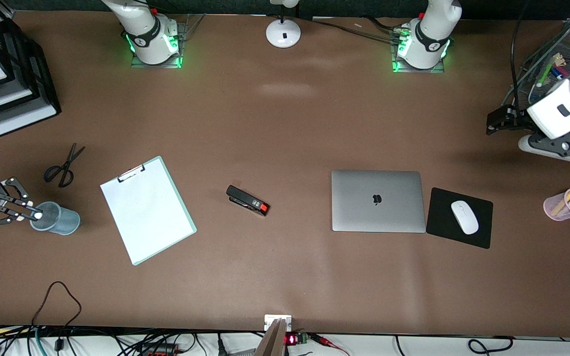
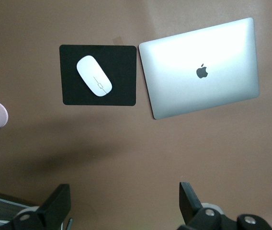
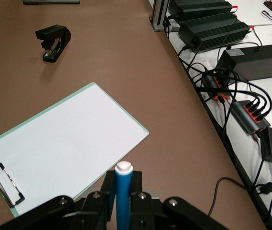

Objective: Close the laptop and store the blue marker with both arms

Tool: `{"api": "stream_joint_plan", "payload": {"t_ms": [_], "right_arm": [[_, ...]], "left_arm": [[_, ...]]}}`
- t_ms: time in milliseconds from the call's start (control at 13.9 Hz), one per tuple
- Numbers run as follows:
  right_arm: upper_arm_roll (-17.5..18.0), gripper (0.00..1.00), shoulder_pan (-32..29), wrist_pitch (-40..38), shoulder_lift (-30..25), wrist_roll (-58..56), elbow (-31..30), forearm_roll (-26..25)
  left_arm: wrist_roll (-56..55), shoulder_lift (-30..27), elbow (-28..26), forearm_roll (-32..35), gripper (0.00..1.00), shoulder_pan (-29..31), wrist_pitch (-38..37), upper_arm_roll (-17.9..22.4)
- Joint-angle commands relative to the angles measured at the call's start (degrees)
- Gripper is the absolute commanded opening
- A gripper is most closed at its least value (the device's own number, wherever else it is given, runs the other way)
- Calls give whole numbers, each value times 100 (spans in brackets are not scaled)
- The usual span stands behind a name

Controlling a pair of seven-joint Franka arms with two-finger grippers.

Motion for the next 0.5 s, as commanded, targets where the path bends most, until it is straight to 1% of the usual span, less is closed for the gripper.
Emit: {"api": "stream_joint_plan", "payload": {"t_ms": [0, 144, 288, 432], "right_arm": [[66, 0, -240, -289, 345, -134, 358, 181], [66, 0, -345, -307, 511, -152, 384, 470], [66, 0, -416, -316, 600, -309, 429, 480], [66, 0, -503, -334, 679, -328, 429, 480]], "left_arm": [[29, -364, -380, -74, 100, -155, 188, 103], [-15, -356, -354, -117, 100, -217, 223, 172], [-207, -347, -327, -83, 100, -287, 188, 173], [-375, -216, -143, -74, 100, -279, 153, 155]]}}
